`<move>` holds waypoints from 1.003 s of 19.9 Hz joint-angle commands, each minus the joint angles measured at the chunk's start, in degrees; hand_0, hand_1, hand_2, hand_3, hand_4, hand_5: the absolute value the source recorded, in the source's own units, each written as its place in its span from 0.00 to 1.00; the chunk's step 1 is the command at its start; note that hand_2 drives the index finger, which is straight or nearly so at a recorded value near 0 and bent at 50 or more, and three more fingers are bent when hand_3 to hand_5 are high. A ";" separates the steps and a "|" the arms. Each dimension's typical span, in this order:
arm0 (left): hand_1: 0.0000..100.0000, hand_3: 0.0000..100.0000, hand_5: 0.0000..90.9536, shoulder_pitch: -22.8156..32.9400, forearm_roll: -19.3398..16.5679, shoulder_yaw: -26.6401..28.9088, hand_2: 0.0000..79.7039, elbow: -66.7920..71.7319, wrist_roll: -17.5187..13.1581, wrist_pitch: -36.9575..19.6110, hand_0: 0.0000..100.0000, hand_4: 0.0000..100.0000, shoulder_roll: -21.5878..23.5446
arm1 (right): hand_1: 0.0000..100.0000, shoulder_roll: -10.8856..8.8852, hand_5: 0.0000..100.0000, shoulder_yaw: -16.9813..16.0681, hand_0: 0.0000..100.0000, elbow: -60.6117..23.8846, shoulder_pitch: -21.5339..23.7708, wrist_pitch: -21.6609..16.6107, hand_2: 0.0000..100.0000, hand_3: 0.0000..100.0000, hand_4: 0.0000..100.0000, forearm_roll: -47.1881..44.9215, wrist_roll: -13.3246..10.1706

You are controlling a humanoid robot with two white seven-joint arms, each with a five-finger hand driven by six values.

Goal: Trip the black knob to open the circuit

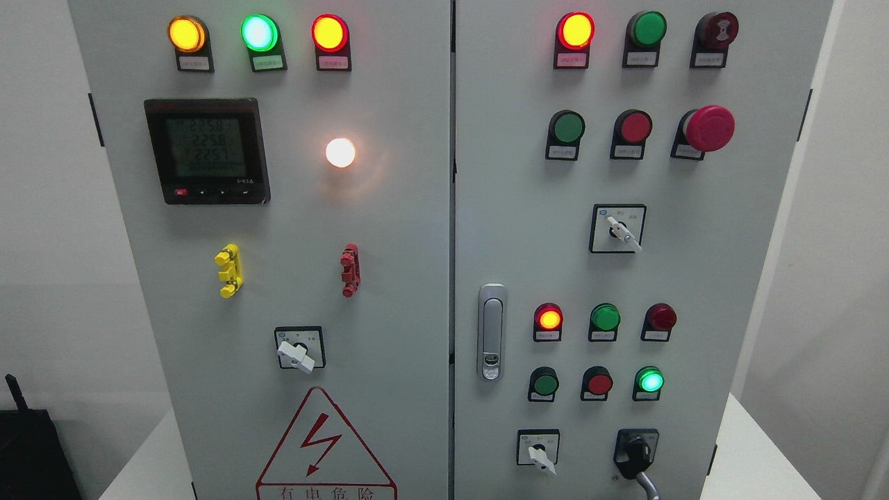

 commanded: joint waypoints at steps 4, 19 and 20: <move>0.39 0.00 0.00 -0.02 0.14 0.05 0.00 0.07 0.02 0.07 0.12 0.00 -0.05 | 1.00 -0.99 0.89 -0.88 1.00 0.24 -0.56 -1.40 0.00 1.00 1.00 -0.03 0.97; 0.39 0.00 0.00 -0.02 0.14 0.05 0.00 0.07 0.02 0.07 0.12 0.00 -0.05 | 1.00 -1.08 0.89 -2.90 1.00 0.95 -0.56 -2.10 0.00 1.00 1.00 -0.12 1.06; 0.39 0.00 0.00 -0.02 0.14 0.05 0.00 0.07 0.02 0.07 0.12 0.00 -0.05 | 1.00 -1.08 0.89 -2.99 1.00 0.77 -0.47 -2.19 0.00 1.00 1.00 -0.12 1.06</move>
